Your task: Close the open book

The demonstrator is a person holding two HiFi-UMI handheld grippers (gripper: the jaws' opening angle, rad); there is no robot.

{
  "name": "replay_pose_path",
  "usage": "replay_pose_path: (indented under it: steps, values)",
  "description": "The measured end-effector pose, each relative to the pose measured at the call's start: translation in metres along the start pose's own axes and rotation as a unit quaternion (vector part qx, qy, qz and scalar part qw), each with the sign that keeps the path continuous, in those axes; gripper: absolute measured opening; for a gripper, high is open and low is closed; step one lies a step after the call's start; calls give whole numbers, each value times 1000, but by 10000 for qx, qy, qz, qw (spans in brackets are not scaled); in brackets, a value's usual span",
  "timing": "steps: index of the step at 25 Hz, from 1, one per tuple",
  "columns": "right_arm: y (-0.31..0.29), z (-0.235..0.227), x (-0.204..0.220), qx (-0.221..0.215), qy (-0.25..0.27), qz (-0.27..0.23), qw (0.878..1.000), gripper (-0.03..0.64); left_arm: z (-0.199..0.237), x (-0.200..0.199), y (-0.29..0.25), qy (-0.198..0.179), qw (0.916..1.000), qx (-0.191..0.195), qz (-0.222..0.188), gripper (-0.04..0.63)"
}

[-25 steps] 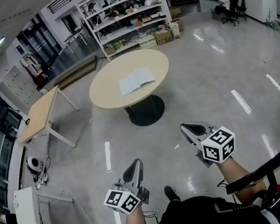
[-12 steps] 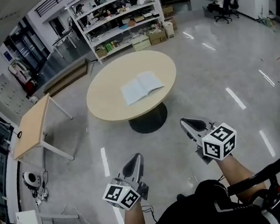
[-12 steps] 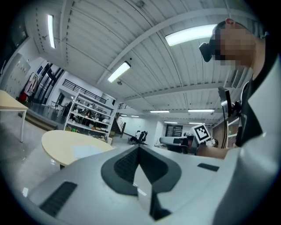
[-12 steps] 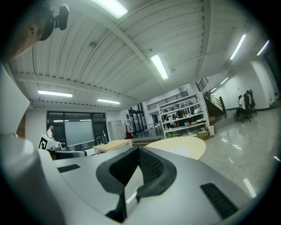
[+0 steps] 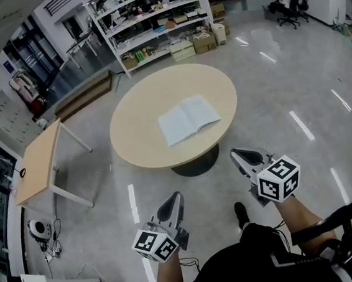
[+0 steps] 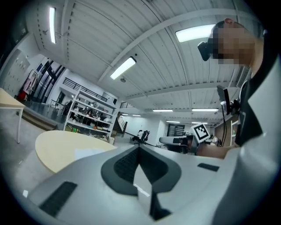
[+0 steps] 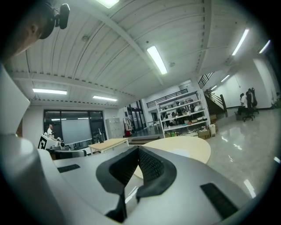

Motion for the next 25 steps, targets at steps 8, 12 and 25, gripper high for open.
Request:
replay_pose_path:
  steps: [8,12,25]
  values:
    - [-121,-108,-56,-177,95,-104,9997,-2,99,-41,-125,-154,9995,-199,-179,-9]
    - [-172,-156,-79,-228,156,-122,9995,-2,125,-58,-188,-296,9994,-61,-176,-9]
    - [-309,-205,-89,289,-65,-105,9995,-2,265,-90,-280,-347,9990,274,37,-9]
Point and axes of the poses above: the fingertips, and each gripper's own axes: y backward along the fingers, z to its left, x out of its underside, the point moved 1 cm from there along y, backward along the fingers, and after that the axes turned 1 degree about z, right-handed, at the moved point
